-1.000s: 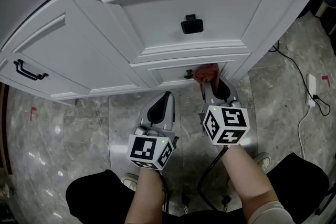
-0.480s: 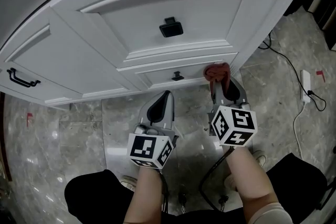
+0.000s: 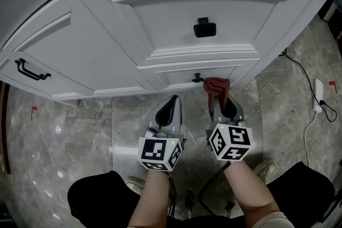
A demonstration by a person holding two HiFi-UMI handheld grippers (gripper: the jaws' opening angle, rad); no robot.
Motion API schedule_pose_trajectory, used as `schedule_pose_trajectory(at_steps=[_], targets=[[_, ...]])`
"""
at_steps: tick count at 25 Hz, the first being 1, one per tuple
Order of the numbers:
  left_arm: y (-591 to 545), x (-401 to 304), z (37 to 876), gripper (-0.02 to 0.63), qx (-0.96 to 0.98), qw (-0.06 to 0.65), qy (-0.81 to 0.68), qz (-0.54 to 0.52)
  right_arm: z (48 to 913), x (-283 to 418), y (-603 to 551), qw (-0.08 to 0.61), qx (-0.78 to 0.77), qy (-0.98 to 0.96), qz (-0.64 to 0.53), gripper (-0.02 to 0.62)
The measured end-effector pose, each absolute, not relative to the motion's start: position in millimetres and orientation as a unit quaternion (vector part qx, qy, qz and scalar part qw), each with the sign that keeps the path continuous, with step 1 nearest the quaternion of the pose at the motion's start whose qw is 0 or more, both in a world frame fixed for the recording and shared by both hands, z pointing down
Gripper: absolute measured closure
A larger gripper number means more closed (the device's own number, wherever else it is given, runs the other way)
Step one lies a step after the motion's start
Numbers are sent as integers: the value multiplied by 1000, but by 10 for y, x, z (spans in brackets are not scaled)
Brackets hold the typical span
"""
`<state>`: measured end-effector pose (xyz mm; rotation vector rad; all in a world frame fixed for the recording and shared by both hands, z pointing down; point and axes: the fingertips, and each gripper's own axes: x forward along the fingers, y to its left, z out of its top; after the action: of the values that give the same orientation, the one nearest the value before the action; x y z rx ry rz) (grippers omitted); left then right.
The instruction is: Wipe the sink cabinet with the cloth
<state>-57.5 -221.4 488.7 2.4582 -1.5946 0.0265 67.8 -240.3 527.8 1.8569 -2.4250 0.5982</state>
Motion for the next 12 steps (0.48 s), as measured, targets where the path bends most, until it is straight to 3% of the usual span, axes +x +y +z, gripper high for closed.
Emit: schedule_pose_trajectory(at_steps=[5,12], targets=[[-2154,-979,4913,606,814,111,-570,7,5445,-154,-2311,23,538,-818,203,512],[-2013,-1468,4867,606,793,112,-598,-7,5448,-794,-2373,8,504,-840,200,512]])
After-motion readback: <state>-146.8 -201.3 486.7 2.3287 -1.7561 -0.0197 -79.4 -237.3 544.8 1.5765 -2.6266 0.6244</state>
